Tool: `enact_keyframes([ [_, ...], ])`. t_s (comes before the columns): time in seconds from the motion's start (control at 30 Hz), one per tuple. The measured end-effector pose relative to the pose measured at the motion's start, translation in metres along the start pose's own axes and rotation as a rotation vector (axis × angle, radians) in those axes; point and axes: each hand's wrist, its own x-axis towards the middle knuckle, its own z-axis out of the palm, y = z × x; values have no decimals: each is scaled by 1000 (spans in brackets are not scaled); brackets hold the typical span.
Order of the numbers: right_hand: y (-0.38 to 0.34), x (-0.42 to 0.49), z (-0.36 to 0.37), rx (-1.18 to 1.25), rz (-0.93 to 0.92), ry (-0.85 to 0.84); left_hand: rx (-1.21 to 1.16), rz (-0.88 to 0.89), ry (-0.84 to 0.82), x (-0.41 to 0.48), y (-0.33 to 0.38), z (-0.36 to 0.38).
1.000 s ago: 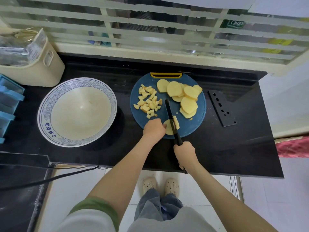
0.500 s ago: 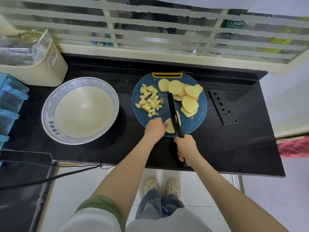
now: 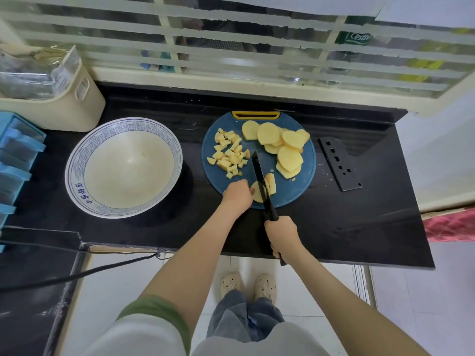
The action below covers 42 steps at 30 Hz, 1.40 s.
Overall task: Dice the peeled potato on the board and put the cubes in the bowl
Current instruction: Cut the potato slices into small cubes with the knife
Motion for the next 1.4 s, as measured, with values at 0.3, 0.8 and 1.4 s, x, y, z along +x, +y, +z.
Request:
enact_keyframes([
  [0.3,-12,12,5,153,79,-37,-13,-18,-22,3,0,1],
  [0.8,3,-4,6,42,-95,-33,-48,-19,-77,-5,0,-4],
  [1.4,-12,2,10,272,24,-124,32,54,-66,-10,2,-6],
])
